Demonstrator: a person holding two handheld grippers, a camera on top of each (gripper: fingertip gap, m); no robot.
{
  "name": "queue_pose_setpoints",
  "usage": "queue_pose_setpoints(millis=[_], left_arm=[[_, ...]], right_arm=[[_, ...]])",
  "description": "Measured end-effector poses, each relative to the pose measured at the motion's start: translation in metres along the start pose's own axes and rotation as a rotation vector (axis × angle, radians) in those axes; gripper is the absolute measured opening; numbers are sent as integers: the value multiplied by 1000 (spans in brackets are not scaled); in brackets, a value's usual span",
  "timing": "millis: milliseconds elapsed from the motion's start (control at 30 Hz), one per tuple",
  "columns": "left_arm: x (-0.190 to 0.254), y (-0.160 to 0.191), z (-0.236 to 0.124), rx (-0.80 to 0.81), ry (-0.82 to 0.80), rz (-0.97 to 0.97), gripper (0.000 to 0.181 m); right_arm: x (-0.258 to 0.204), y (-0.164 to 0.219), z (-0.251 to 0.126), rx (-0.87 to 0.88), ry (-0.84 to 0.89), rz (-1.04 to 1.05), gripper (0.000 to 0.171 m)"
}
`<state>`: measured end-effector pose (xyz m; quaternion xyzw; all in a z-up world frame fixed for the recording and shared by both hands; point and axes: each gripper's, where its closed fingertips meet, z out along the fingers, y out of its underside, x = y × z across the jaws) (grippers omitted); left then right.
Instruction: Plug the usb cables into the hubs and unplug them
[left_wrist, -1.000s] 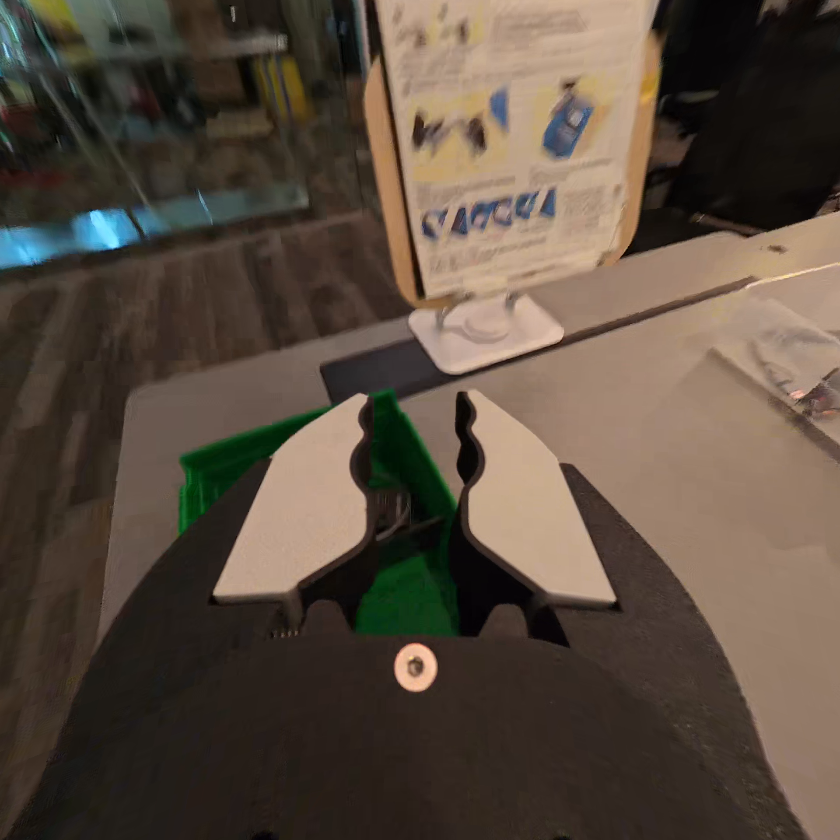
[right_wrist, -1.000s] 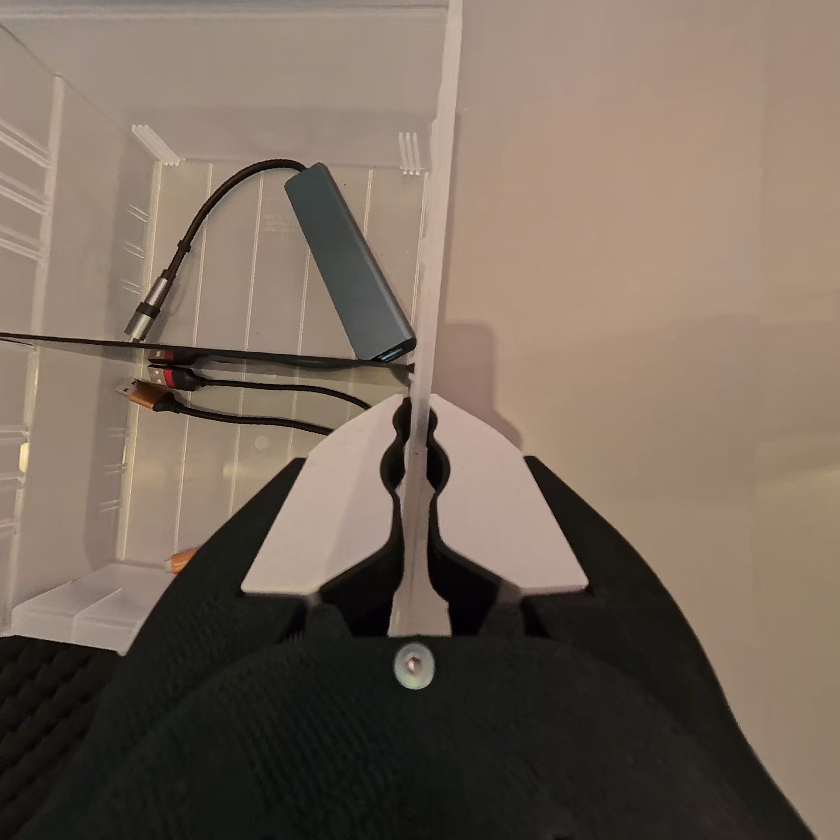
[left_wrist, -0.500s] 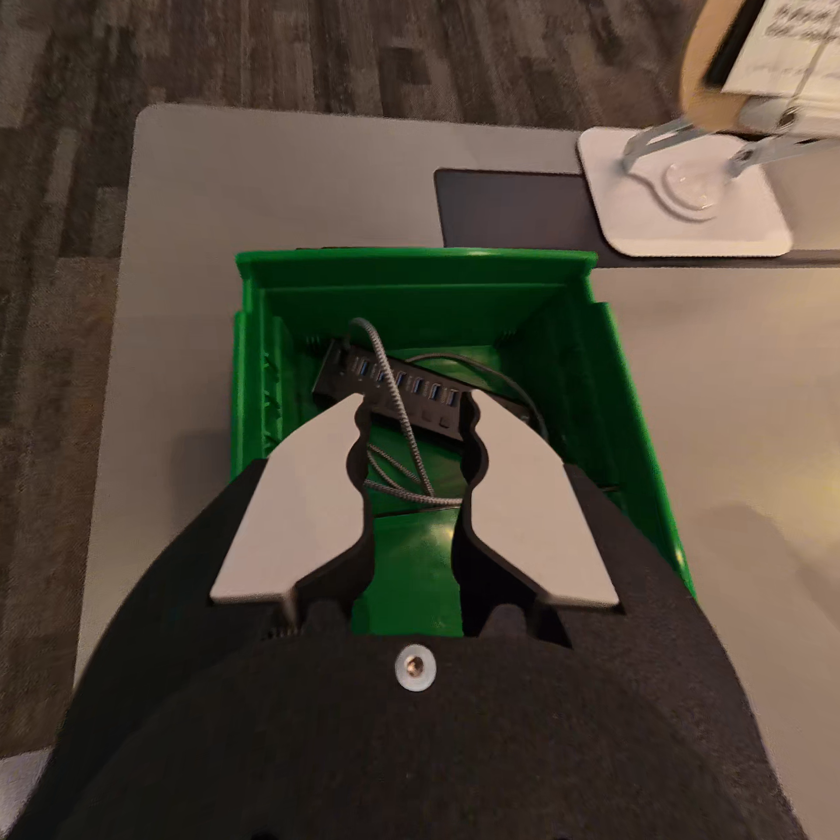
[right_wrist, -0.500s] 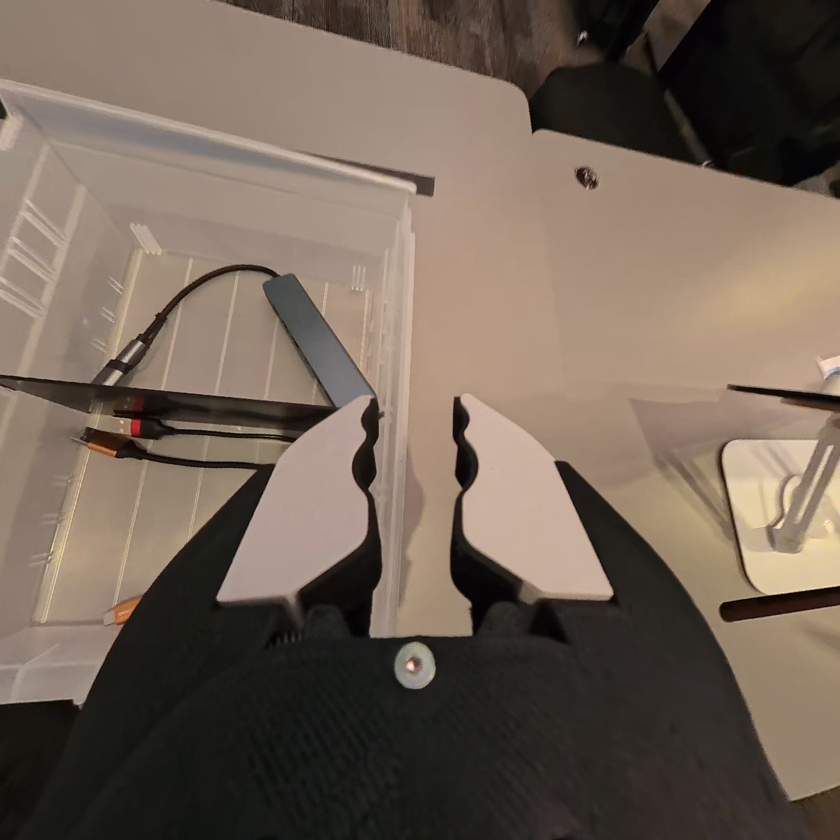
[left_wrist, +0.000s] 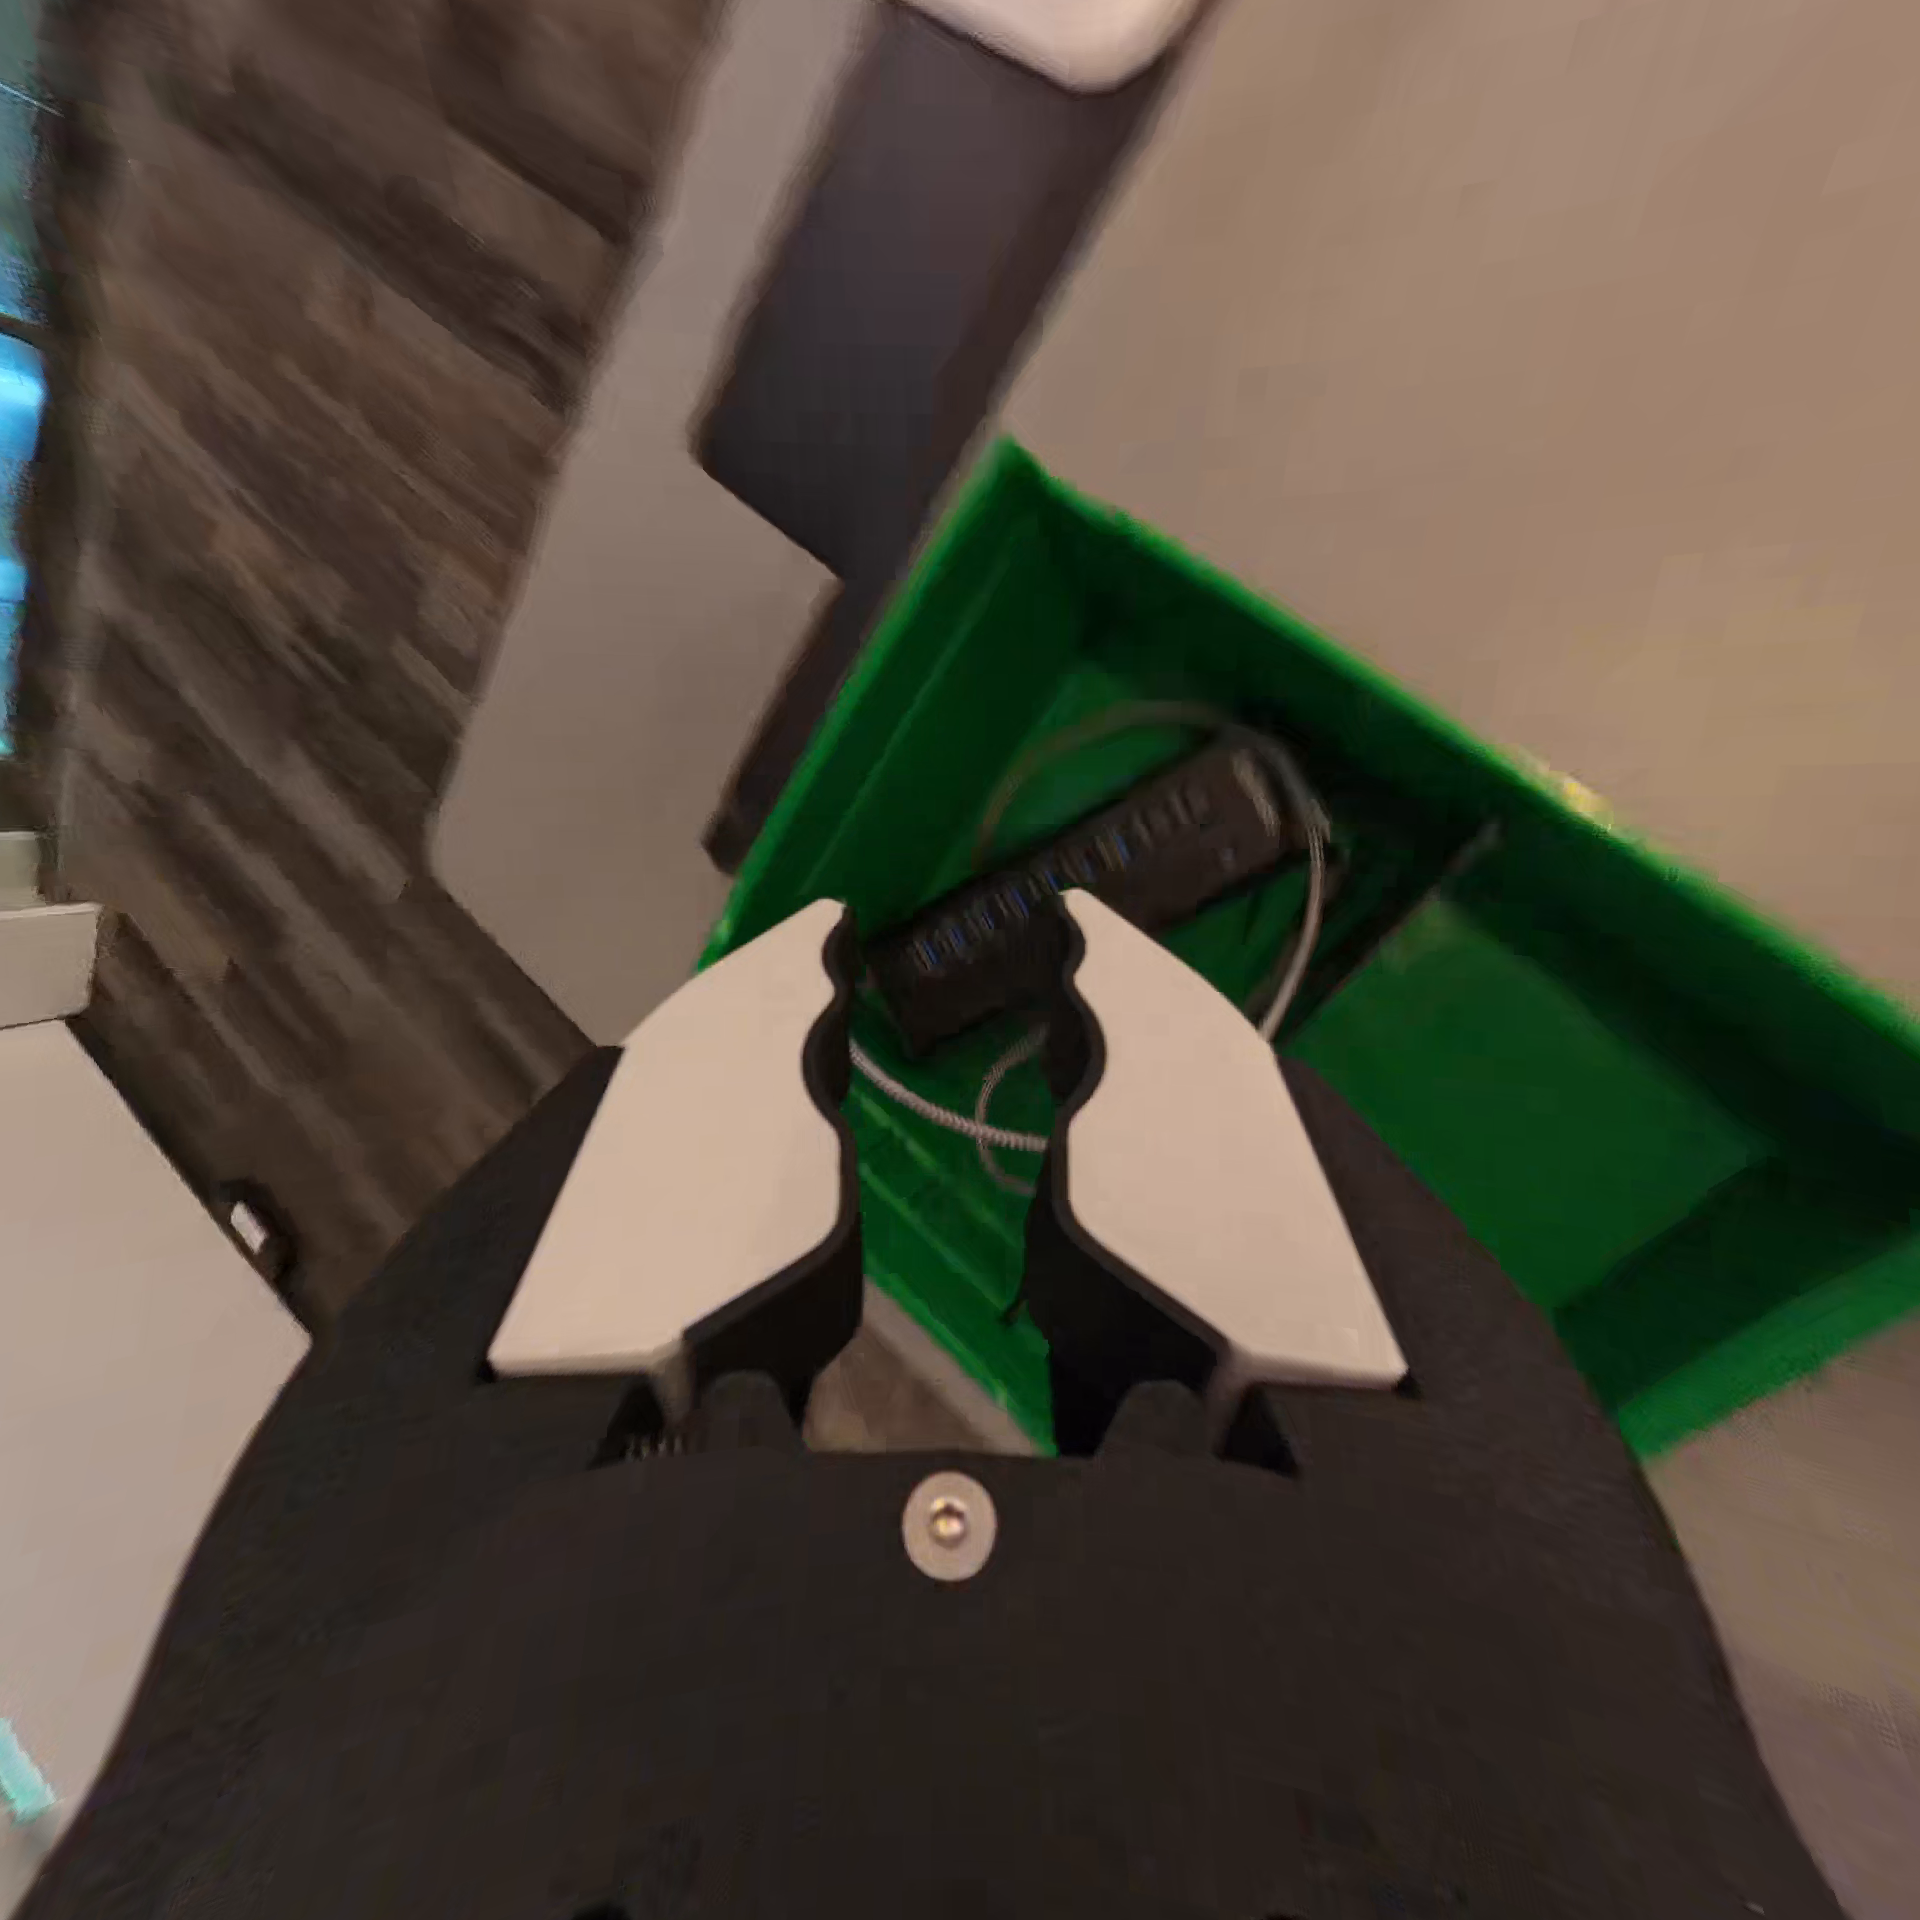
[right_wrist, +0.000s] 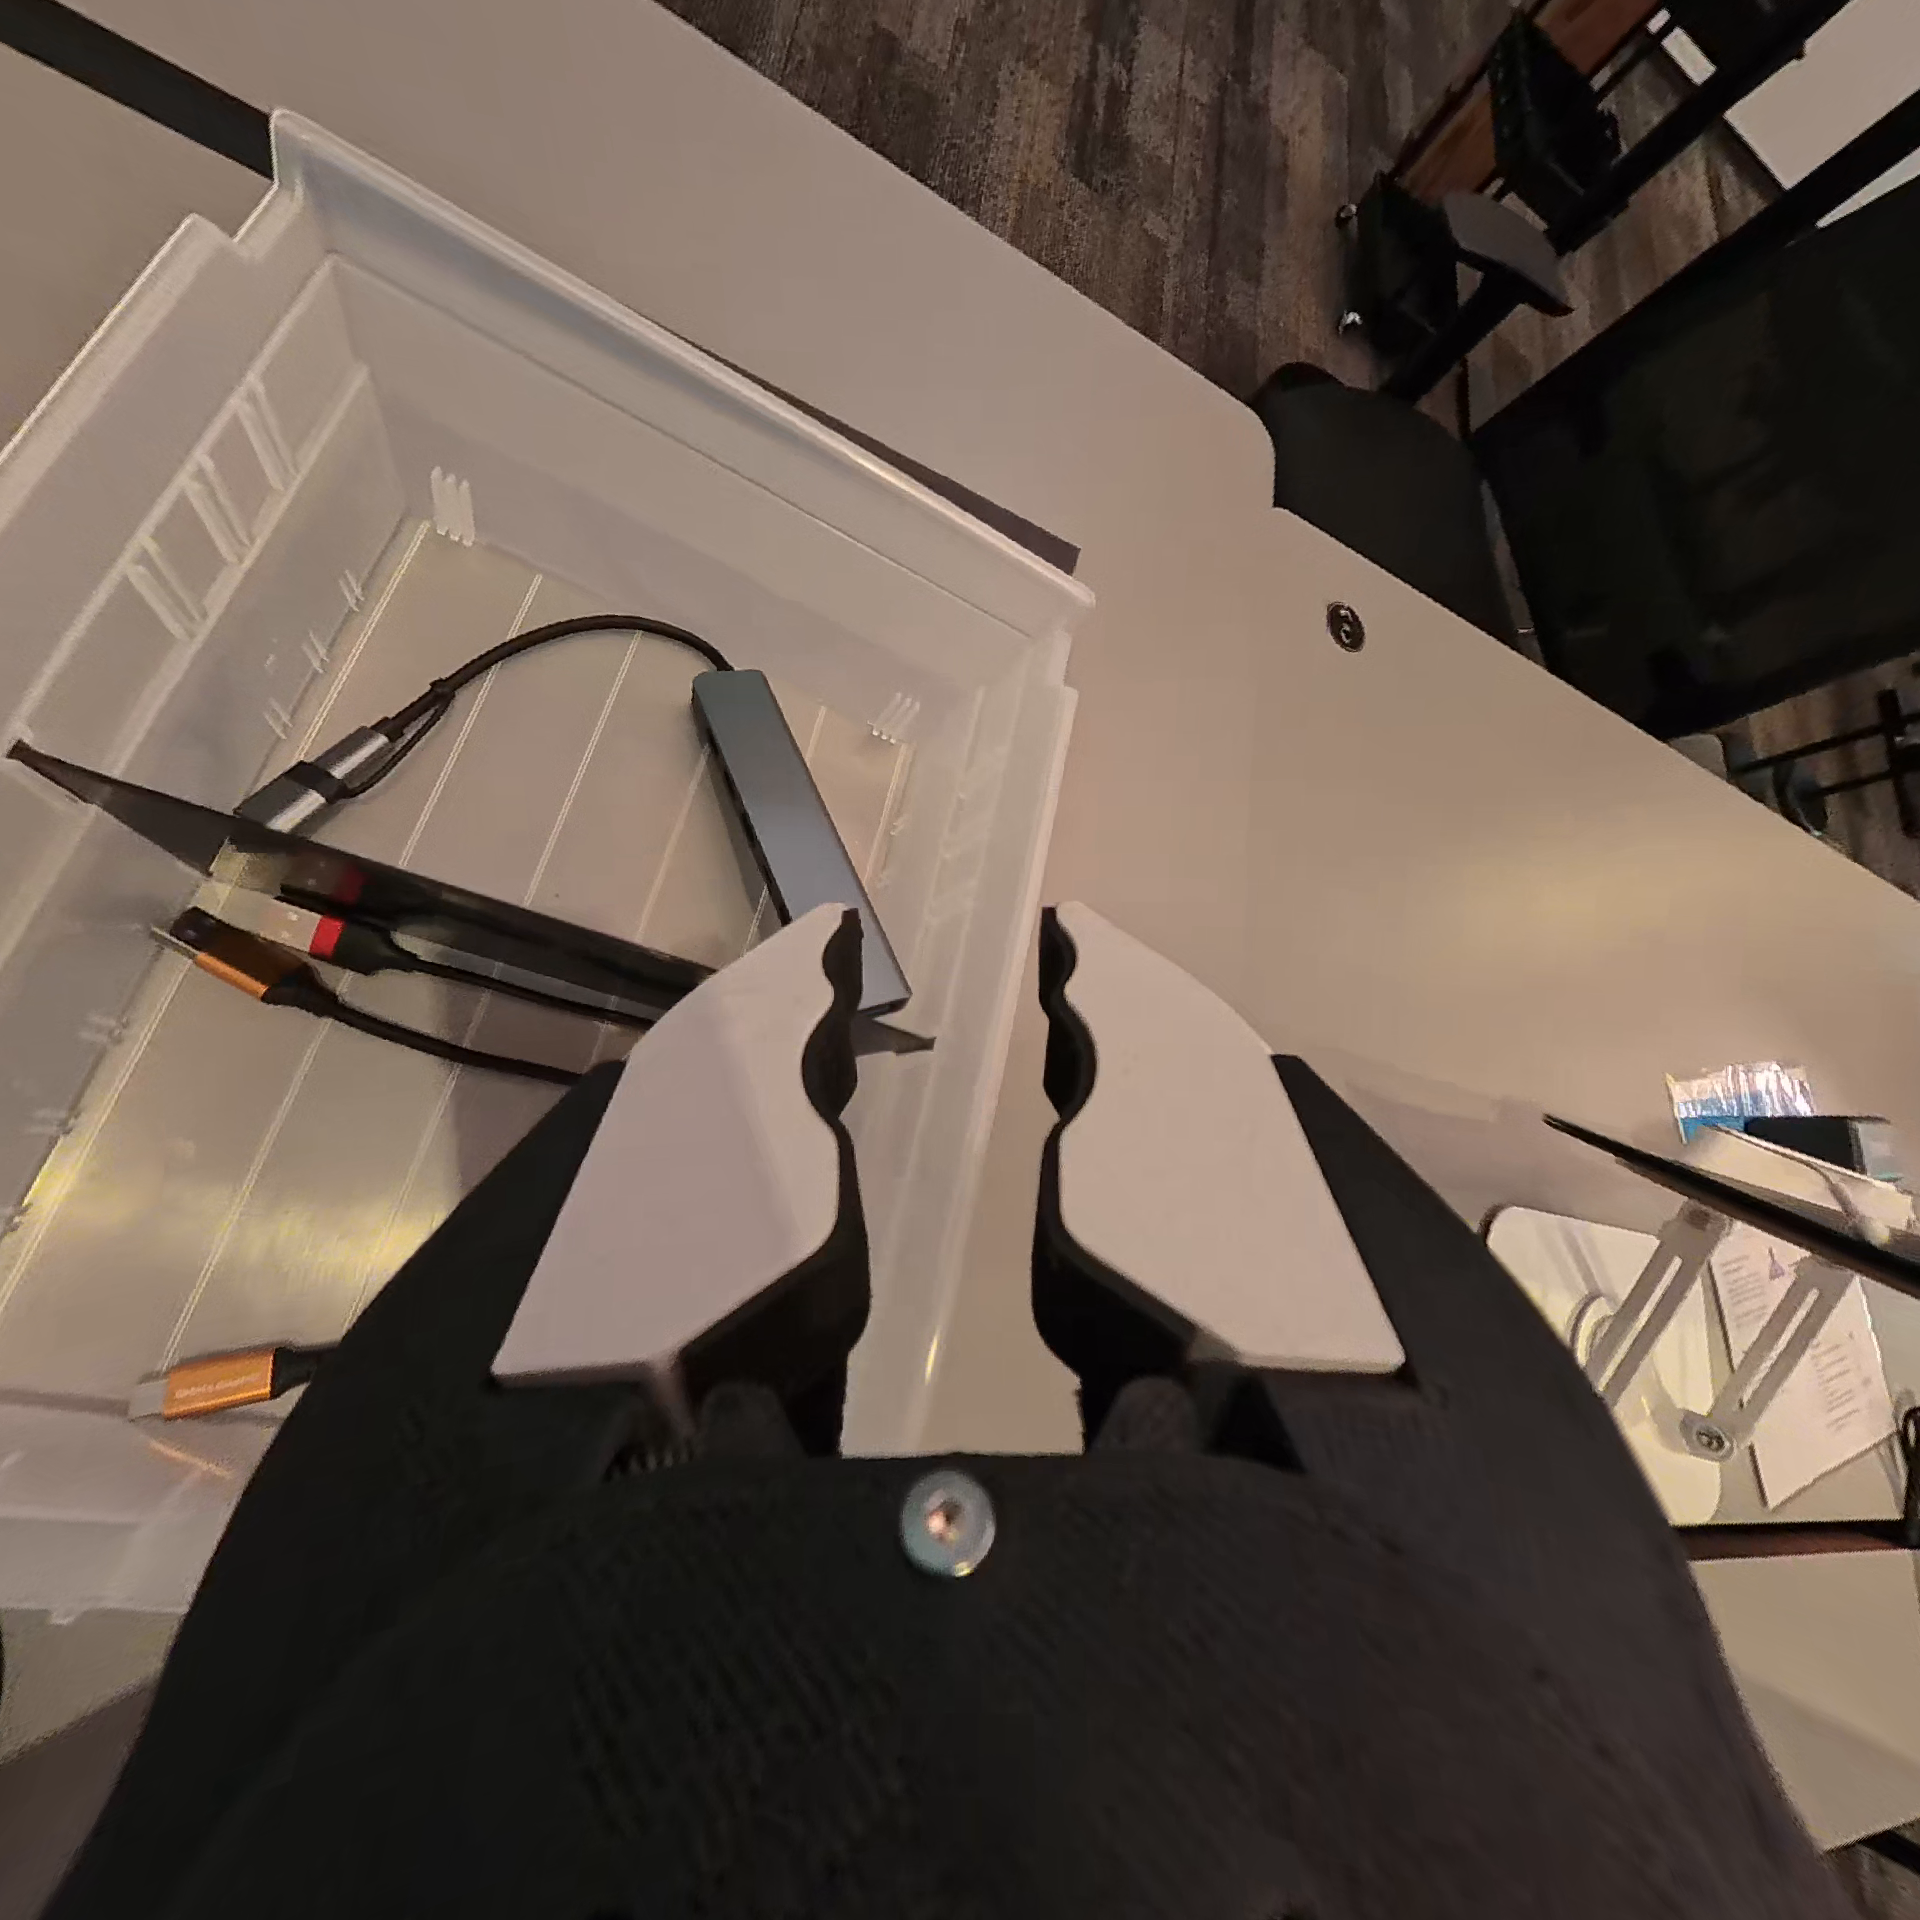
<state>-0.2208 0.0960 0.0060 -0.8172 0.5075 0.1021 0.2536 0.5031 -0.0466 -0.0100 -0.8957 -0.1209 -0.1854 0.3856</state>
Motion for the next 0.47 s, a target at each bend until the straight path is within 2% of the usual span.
queue_pose_setpoints(millis=[33, 133, 300, 467], left_arm=[[4, 13, 10, -107, 63, 52, 36], [14, 45, 41, -302, 169, 236, 42], [28, 74, 83, -350, 287, 469, 47], [36, 85, 110, -367, 361, 633, 70]], right_arm=[[-2, 1, 3, -9, -6, -7, 34], [-8, 6, 9, -61, -9, -31, 34], [-18, 1, 14, -54, -30, -44, 34], [-25, 2, 23, -93, -31, -68, 34]])
